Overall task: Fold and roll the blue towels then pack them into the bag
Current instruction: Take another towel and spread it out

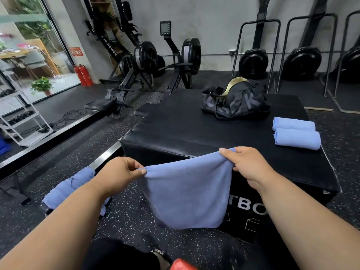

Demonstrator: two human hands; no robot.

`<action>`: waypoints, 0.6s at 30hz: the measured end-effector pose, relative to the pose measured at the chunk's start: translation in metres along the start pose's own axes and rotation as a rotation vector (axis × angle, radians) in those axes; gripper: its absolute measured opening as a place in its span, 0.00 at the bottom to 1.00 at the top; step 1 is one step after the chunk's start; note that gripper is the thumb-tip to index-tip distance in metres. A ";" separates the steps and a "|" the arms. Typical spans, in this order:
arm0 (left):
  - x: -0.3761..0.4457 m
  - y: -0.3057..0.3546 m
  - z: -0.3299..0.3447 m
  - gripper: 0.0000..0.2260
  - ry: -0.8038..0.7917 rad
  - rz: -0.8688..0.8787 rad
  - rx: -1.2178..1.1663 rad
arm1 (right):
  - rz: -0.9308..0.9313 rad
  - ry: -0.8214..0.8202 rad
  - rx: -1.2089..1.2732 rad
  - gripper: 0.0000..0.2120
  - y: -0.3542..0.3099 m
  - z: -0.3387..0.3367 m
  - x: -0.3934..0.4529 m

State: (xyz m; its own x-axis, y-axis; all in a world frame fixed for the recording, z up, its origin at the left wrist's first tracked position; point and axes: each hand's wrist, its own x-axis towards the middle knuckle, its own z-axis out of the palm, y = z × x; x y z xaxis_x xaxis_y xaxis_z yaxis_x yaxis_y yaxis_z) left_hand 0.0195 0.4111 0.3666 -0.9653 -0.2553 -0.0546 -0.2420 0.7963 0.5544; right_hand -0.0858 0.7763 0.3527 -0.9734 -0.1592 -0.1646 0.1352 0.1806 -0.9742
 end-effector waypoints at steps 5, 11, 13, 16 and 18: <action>0.039 0.025 -0.022 0.10 0.129 0.026 0.091 | -0.013 0.000 0.085 0.14 -0.040 0.001 0.033; 0.091 0.131 -0.102 0.07 0.478 0.211 -0.209 | -0.233 0.134 0.251 0.06 -0.175 -0.027 0.078; 0.091 0.159 -0.120 0.06 0.561 0.279 -0.296 | -0.328 0.184 0.241 0.07 -0.204 -0.040 0.077; 0.084 0.165 -0.115 0.05 0.551 0.304 -0.386 | -0.409 0.196 0.275 0.06 -0.205 -0.054 0.065; 0.080 0.146 -0.088 0.03 0.480 0.267 -0.385 | -0.377 0.196 0.256 0.06 -0.173 -0.057 0.060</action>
State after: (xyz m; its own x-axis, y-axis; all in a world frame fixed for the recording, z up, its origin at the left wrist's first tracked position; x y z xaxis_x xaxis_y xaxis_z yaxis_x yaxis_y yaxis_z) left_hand -0.0843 0.4588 0.5162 -0.8151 -0.3633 0.4513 0.1371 0.6358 0.7596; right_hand -0.1779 0.7905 0.5196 -0.9763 0.0228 0.2151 -0.2163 -0.1029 -0.9709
